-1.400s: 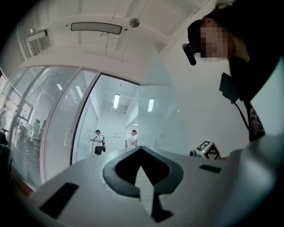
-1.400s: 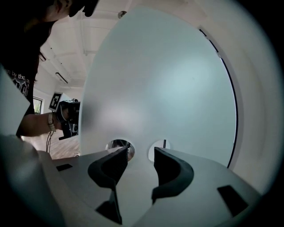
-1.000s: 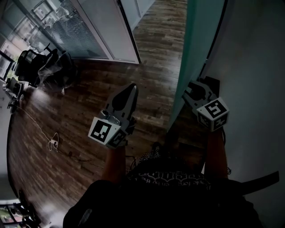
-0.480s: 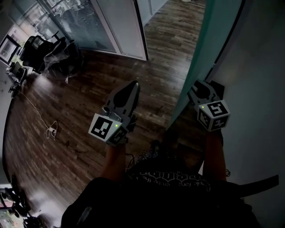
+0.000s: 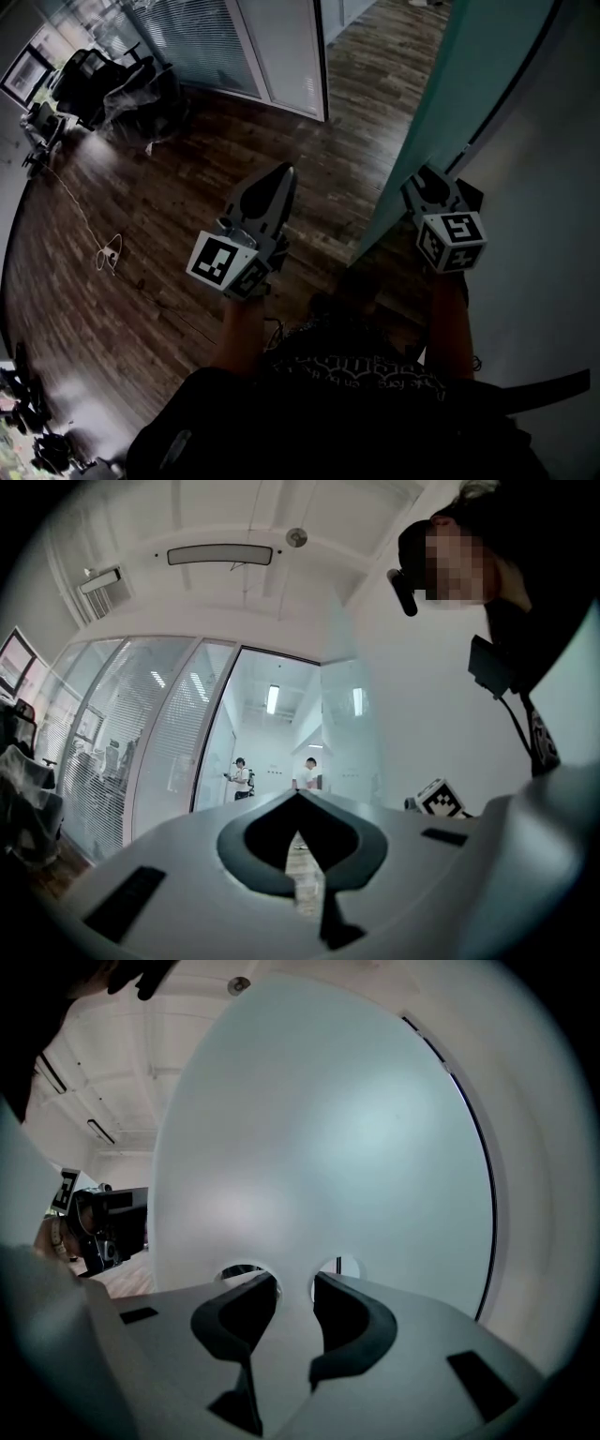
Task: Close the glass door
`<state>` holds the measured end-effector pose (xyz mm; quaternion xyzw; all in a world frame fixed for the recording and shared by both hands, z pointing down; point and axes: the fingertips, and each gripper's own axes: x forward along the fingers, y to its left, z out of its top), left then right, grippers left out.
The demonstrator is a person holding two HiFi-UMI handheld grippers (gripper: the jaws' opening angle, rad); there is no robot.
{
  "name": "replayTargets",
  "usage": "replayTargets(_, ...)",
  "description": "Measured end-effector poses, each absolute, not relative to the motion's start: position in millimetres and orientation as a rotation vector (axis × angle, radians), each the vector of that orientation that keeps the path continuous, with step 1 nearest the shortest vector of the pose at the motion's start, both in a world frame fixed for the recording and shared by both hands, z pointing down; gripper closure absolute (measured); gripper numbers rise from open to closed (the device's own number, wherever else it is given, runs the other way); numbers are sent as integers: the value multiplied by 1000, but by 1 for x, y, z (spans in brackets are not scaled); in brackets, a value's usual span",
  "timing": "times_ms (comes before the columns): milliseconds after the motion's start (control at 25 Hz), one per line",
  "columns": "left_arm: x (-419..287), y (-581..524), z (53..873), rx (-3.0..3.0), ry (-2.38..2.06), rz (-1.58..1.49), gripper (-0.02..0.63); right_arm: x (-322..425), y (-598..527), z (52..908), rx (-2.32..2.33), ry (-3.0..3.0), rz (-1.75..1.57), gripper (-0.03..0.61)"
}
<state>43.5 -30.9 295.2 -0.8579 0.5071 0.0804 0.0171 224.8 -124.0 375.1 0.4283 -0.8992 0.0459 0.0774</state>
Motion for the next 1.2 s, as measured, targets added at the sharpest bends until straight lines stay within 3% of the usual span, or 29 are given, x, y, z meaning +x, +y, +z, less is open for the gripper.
replayTargets(880,-83,-69,294,-2549,1692,305,612,132,-205,375,1342,-2692,140,454)
replayTargets(1200,-99,-94,304,-2543,1716,286,612,100,-242,375,1348,-2684,137,454)
